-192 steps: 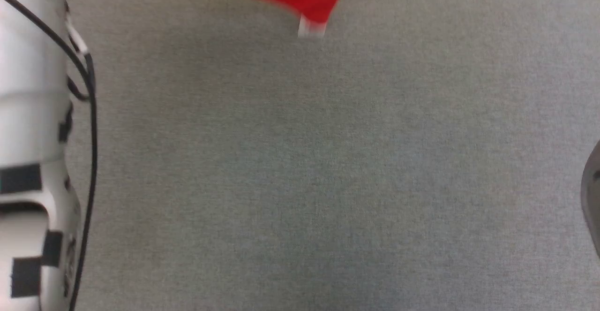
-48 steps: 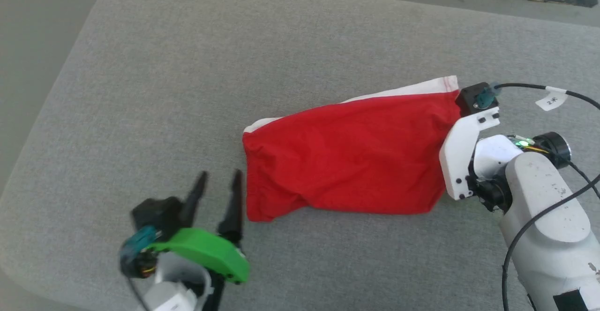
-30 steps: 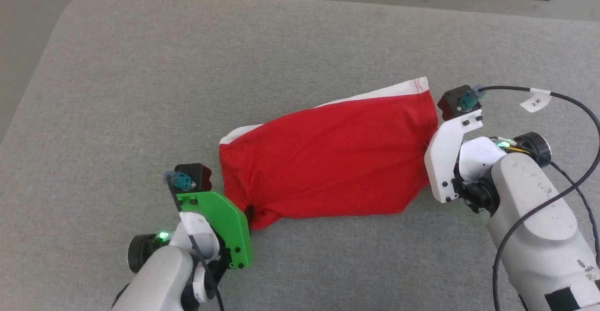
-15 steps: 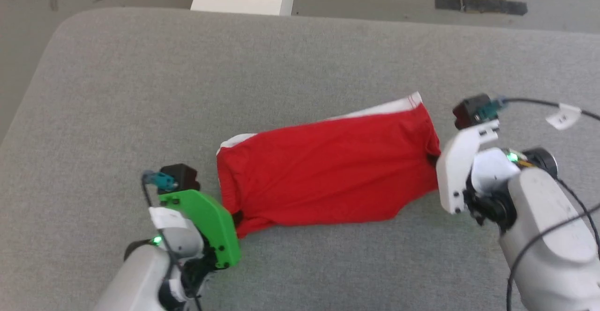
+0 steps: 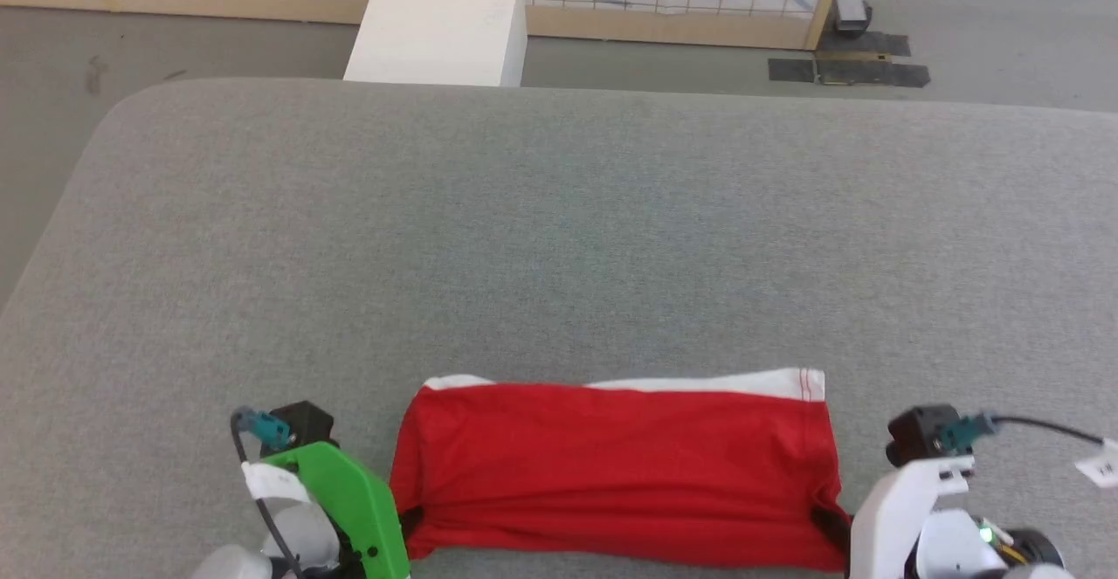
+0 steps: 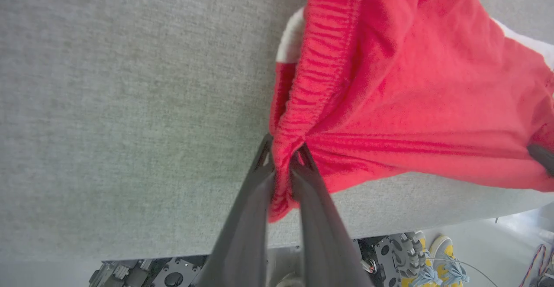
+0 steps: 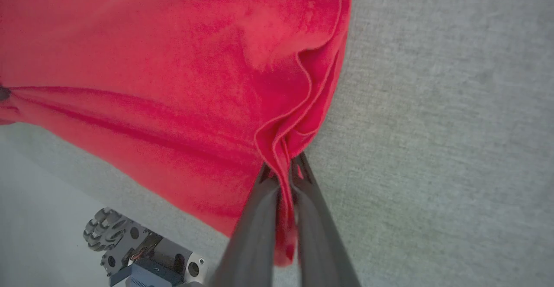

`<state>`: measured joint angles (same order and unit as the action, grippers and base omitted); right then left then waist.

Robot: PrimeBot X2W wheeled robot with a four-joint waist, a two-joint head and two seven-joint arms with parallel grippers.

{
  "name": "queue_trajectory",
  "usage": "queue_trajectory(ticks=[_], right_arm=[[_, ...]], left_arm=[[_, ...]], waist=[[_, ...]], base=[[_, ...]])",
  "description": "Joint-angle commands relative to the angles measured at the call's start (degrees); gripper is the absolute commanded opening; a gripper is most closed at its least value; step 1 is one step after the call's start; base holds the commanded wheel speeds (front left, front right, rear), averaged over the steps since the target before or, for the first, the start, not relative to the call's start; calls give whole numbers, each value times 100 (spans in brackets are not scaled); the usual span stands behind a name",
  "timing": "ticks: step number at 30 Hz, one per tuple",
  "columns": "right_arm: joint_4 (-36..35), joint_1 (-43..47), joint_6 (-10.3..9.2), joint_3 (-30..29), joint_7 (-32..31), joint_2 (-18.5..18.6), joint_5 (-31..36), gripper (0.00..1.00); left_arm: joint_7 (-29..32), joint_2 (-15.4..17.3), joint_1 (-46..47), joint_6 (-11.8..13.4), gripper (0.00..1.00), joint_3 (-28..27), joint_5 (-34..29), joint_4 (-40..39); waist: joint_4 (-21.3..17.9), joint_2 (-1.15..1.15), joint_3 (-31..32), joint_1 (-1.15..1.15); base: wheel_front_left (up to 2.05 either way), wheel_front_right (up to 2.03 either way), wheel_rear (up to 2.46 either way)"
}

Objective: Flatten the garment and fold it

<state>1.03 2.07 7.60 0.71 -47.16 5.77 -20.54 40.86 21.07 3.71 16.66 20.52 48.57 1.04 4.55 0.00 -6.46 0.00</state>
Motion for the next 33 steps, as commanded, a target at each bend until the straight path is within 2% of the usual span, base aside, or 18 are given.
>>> queue_trajectory(ticks=[1,2,8,11,13,18,21,22,23,25,32,33], right_arm=[[-155,139,-11,-95,45,-82,51,11],[-216,204,-11,-111,70,-122,64,100],[-650,283,-11,-418,275,-250,3,100],[-836,173,-11,-662,295,-262,84,100],[-834,74,-11,-734,233,-246,228,100],[-500,-270,-11,-621,50,-199,424,100],[-178,-502,-11,-423,6,-146,513,100],[38,-637,-11,-288,30,-115,583,100],[142,-691,-11,-230,49,-118,594,100],[515,-847,-11,-10,126,-123,672,100],[1256,-1104,-11,293,294,-132,692,100],[1337,-1135,-11,314,300,-130,663,69]], left_arm=[[6,63,-114,54,100,-79,48,-57],[22,55,-156,67,100,-96,88,-93],[-243,41,-260,64,100,-526,349,-619],[-791,24,-182,-32,100,-898,320,-989],[-1396,66,-86,-132,100,-1109,40,-1077],[-3028,148,115,-667,100,-1093,-892,-829],[-4229,127,274,-920,100,-974,-1553,-473],[-4950,65,376,-1011,100,-887,-1900,-251],[-5163,45,403,-1049,100,-827,-2027,-135],[-5489,-98,496,-1129,100,-739,-2290,134],[-5582,-392,521,-1160,100,-961,-2569,305],[-5583,-429,498,-1178,100,-1019,-2597,297]], waist=[[-70,0,58,0],[-81,0,64,0],[-134,0,146,0],[-143,0,163,0],[-148,0,154,0],[-155,0,64,0],[-132,0,-24,0],[-110,0,-69,0],[-106,0,-80,0],[-95,0,-132,0],[-108,0,-180,0],[-114,0,-184,0]], base=[[0,0,0],[0,0,0],[0,0,0],[0,0,0],[0,0,0],[0,0,0],[0,0,0],[0,0,0],[0,0,0],[0,0,0],[0,0,0],[0,0,0]])
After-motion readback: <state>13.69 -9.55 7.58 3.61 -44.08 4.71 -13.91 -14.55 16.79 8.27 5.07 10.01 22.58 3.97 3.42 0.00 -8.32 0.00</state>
